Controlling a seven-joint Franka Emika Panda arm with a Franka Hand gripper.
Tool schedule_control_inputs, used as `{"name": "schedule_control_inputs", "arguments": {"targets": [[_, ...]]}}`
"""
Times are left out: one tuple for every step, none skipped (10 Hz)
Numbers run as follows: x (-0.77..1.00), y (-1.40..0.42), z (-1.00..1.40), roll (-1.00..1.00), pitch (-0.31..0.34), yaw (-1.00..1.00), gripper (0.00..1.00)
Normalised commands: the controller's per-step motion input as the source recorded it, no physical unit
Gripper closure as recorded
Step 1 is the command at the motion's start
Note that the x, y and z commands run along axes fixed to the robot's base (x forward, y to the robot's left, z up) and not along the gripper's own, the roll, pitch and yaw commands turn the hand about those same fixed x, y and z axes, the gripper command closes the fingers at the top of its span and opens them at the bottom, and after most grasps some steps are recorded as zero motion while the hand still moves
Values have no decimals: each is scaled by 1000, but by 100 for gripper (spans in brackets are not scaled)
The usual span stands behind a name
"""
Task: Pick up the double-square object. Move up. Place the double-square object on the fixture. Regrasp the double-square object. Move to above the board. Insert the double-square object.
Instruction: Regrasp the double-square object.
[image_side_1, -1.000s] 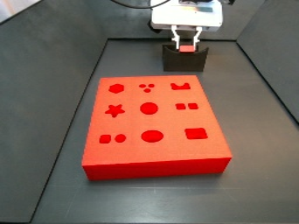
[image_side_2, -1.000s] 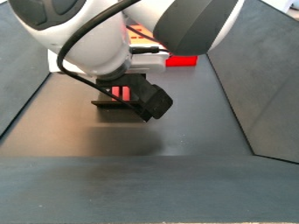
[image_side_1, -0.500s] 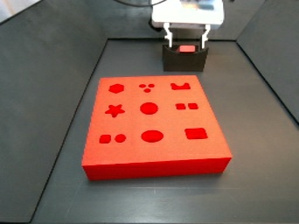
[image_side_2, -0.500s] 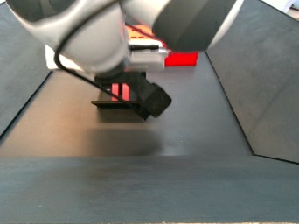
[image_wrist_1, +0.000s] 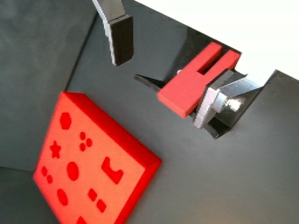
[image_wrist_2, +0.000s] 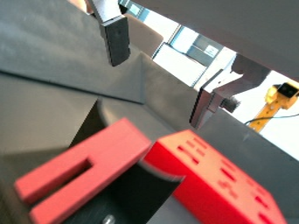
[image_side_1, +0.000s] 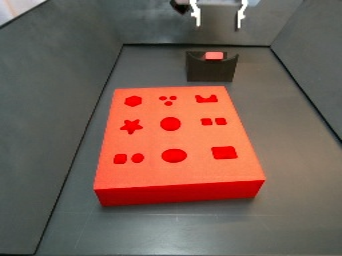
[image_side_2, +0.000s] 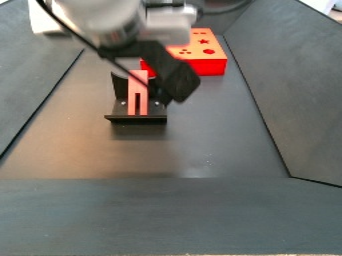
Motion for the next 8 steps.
{"name": "schedule_control_inputs", "arguments": {"targets": [[-40,2,447,50,57,-13,0],[-35,3,330,52,59,-14,0],[-113,-862,818,1000,54,10,0],[-105,-842,757,1000,53,10,0],[-114,-692,583,1000,40,9,0],[-121,-543,398,1000,32,8,0],[-90,-336,125,1000,26,7,0],[-67,-233,44,1000,24,7,0]]}}
